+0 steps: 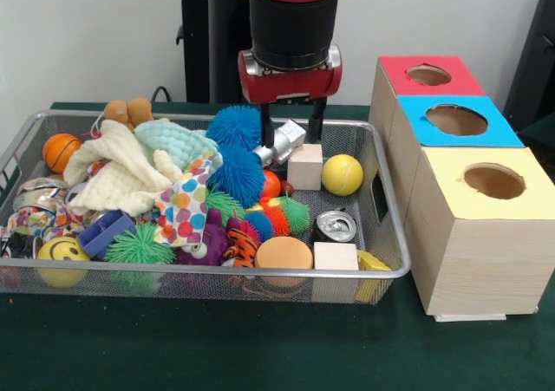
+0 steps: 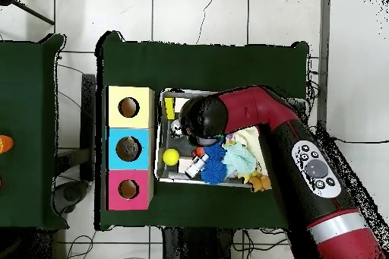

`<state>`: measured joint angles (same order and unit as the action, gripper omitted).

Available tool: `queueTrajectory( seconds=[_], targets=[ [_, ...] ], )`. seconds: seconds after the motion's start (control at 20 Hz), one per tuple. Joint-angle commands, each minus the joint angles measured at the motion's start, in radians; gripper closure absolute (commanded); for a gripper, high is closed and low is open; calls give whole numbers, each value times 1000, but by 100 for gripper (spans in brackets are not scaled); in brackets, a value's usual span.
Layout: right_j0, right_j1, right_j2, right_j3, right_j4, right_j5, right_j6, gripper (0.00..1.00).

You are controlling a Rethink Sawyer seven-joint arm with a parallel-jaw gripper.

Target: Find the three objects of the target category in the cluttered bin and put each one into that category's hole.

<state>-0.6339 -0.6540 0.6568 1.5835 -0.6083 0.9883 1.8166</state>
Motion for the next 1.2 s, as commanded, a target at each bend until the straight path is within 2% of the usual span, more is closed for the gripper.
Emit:
queueTrajectory(
  seconds=[0.05, 0.8, 1.2],
  targets=[
    [18, 26, -43, 58, -30, -62, -26, 0],
    [12, 43, -47, 28, -42, -55, -65, 0],
    [10, 41, -58, -10, -63, -13, -100, 0]
  ],
)
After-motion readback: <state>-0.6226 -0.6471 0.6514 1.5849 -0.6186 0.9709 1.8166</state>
